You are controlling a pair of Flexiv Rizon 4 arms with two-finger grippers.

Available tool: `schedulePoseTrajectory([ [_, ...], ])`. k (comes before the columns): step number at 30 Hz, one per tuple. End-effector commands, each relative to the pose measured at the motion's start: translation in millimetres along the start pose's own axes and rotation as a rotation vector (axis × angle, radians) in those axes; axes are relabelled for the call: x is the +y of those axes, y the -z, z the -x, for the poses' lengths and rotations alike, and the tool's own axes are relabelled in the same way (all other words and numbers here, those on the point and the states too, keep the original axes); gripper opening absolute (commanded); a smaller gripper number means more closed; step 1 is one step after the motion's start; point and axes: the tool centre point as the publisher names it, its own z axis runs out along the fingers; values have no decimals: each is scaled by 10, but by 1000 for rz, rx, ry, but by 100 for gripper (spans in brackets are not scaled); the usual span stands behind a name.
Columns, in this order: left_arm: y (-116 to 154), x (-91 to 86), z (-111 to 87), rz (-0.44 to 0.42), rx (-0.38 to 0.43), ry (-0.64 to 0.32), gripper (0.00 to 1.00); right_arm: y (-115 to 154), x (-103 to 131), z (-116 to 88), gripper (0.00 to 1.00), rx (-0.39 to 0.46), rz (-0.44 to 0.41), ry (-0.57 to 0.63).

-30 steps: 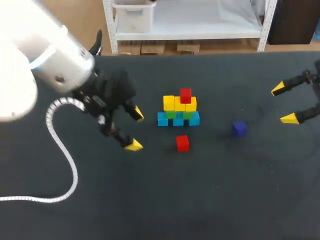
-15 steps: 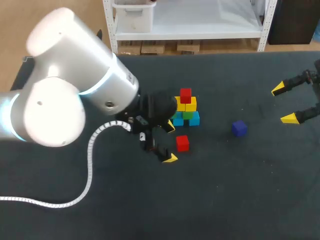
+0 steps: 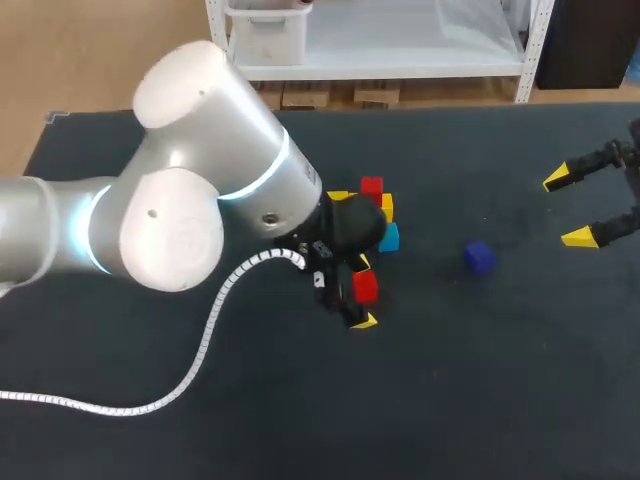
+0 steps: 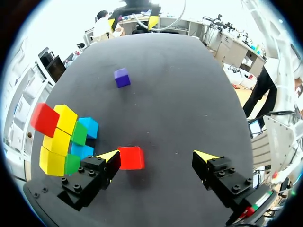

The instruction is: Place the blue cubes, place green cubes on the blue cubes, place the yellow cubes on the green cubes, then place the red cubes on the yellow cubes, and place purple cube on the red cubes.

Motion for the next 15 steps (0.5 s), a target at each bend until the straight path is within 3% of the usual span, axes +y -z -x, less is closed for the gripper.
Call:
schedulePoseTrajectory([
  [1, -52, 42, 5, 12, 11, 12, 100, -5, -5, -4, 100, -1, 0, 0],
  [15, -63, 129, -113, 33, 51, 45, 100, -5, -5, -4, 100, -1, 0, 0],
])
